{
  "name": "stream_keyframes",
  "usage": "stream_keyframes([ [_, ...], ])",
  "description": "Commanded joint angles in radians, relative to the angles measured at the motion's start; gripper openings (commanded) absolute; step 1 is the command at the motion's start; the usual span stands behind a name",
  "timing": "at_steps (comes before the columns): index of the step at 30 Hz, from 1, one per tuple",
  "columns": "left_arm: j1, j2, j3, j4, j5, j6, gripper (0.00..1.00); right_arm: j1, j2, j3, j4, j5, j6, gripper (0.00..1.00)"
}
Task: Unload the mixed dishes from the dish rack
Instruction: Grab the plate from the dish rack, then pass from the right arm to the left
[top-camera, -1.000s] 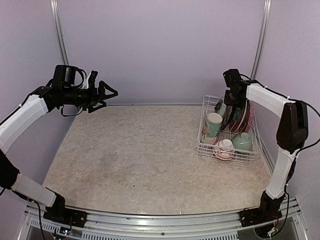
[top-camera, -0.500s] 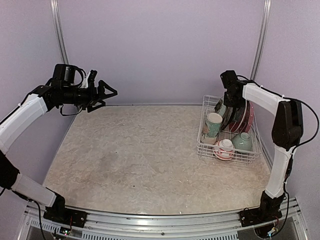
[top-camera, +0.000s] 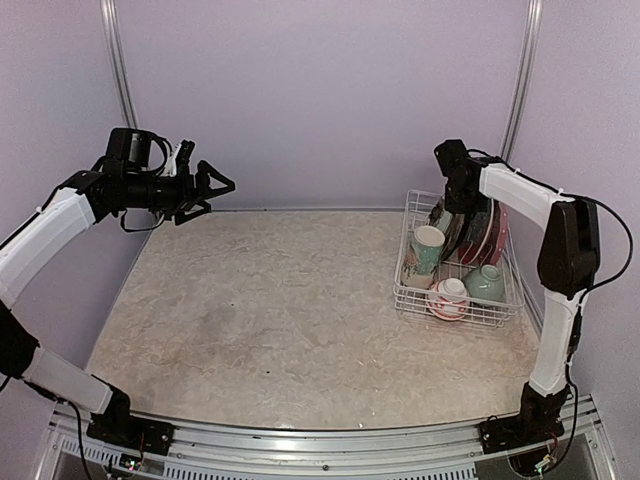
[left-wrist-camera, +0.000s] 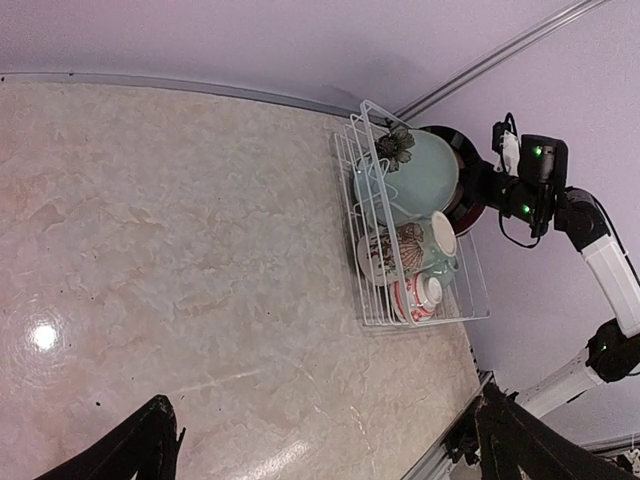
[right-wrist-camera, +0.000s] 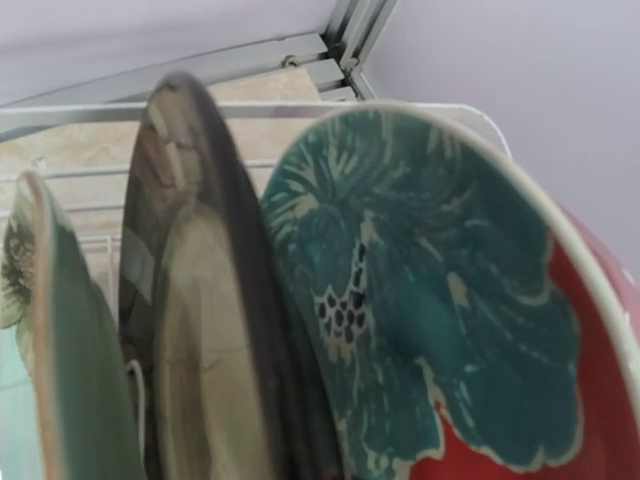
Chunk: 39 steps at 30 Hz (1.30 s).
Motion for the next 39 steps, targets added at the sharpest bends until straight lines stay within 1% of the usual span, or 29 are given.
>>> stream_keyframes([
  [1,-0.004,-0.004,0.020,-0.011,-0.009,0.021,0.99,0.024,-0.021,0.079,-0.040,0.102,0.026,0.00],
  [13,-0.005,0.000,0.021,-0.012,-0.003,0.015,0.99,0.039,-0.128,0.139,-0.084,0.129,-0.023,0.00],
  [18,-0.006,0.008,0.022,-0.012,0.007,0.010,0.99,0.041,-0.193,0.130,-0.075,0.135,-0.065,0.00],
  [24,-0.016,0.021,0.030,-0.028,-0.007,0.016,0.99,0.042,-0.265,0.151,-0.125,0.129,-0.080,0.00],
  [27,-0.020,0.023,0.032,-0.031,-0.012,0.017,0.99,0.043,-0.341,0.112,-0.097,0.044,-0.115,0.00],
  [31,-0.021,0.028,0.035,-0.031,-0.002,0.010,0.99,0.043,-0.487,-0.005,-0.019,-0.085,-0.130,0.00],
  [34,-0.021,0.033,0.038,-0.031,0.010,0.002,0.99,0.043,-0.578,-0.083,0.020,-0.135,-0.100,0.00],
  [39,-0.025,0.047,0.050,-0.039,0.043,-0.008,0.99,0.043,-0.670,-0.135,0.041,-0.193,-0.027,0.00],
])
